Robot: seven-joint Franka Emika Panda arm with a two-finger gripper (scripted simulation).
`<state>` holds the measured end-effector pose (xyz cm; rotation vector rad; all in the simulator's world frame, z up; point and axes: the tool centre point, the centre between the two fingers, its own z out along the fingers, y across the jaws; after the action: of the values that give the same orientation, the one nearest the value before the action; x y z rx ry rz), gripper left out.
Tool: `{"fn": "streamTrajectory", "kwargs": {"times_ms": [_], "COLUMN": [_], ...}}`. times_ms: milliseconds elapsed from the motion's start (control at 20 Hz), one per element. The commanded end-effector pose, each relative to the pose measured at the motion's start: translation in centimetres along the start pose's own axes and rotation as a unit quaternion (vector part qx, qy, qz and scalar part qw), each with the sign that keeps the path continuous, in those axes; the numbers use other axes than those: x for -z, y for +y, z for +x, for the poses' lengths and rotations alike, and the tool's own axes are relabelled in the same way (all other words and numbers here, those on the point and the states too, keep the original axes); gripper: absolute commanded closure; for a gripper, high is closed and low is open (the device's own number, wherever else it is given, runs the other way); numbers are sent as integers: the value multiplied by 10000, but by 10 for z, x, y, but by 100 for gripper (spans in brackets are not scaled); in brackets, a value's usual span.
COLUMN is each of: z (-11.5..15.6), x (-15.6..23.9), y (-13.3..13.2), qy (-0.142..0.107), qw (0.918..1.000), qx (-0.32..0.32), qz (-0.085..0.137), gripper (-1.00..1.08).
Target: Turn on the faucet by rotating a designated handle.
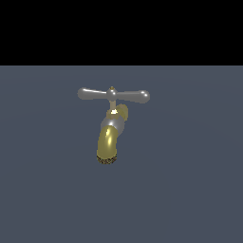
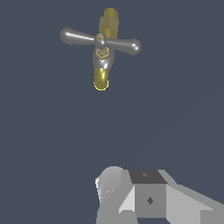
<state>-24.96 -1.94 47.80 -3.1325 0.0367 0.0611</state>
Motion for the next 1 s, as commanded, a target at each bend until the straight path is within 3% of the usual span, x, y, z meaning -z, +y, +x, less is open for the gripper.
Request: {"fn": "streamTrajectory", "kwargs": {"times_ms": [0,500,950], "z": [0,5,20], "x": [0,-12,-44], "y": [0,7,23], "qy": [0,5,18], "qw": [10000,9995,9938], "qx": [0,307,1115], "qz": [0,-8,-30], "gripper": [108,108,108]}}
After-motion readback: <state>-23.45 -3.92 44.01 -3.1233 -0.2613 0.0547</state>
